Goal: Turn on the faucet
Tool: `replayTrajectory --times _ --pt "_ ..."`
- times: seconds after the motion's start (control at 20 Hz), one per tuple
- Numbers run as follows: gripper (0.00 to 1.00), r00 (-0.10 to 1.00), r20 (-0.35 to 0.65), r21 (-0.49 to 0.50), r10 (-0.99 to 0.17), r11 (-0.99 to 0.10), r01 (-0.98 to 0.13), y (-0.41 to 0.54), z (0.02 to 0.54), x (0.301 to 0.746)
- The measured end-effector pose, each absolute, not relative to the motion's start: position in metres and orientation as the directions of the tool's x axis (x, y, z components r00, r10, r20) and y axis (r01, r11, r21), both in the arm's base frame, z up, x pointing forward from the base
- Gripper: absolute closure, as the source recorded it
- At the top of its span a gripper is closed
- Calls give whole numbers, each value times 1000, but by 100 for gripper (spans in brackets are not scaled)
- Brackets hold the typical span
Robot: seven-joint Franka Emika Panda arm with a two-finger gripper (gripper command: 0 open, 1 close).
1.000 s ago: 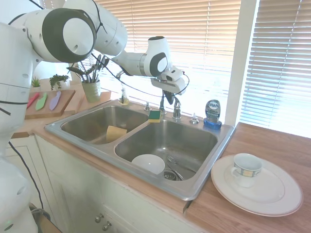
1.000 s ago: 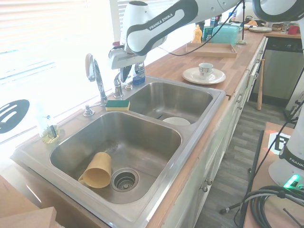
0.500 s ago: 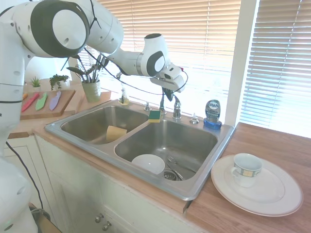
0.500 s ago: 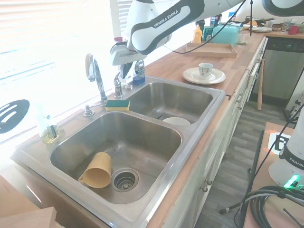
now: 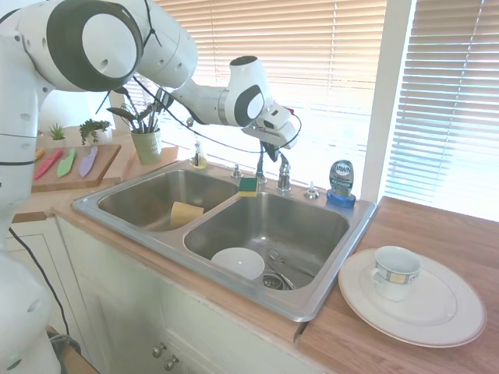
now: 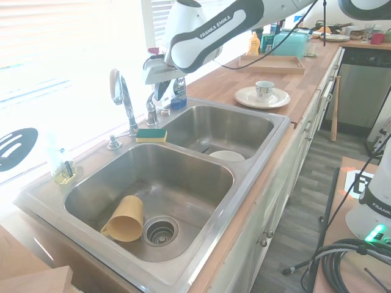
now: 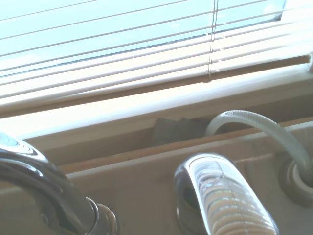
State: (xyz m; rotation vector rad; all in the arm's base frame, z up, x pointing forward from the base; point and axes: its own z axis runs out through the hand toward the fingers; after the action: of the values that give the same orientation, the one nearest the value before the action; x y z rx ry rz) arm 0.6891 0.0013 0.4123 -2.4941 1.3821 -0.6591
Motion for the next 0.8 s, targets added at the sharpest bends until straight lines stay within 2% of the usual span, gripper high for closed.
replayTrajectory --times 0.15,0.65,0.8 --pt "100 462 277 -376 -842 -538 -755 -3 409 686" --pt "100 557 126 -74 -821 -568 -820 -9 368 660" --pt "100 576 105 -21 -810 -581 -814 -11 359 651"
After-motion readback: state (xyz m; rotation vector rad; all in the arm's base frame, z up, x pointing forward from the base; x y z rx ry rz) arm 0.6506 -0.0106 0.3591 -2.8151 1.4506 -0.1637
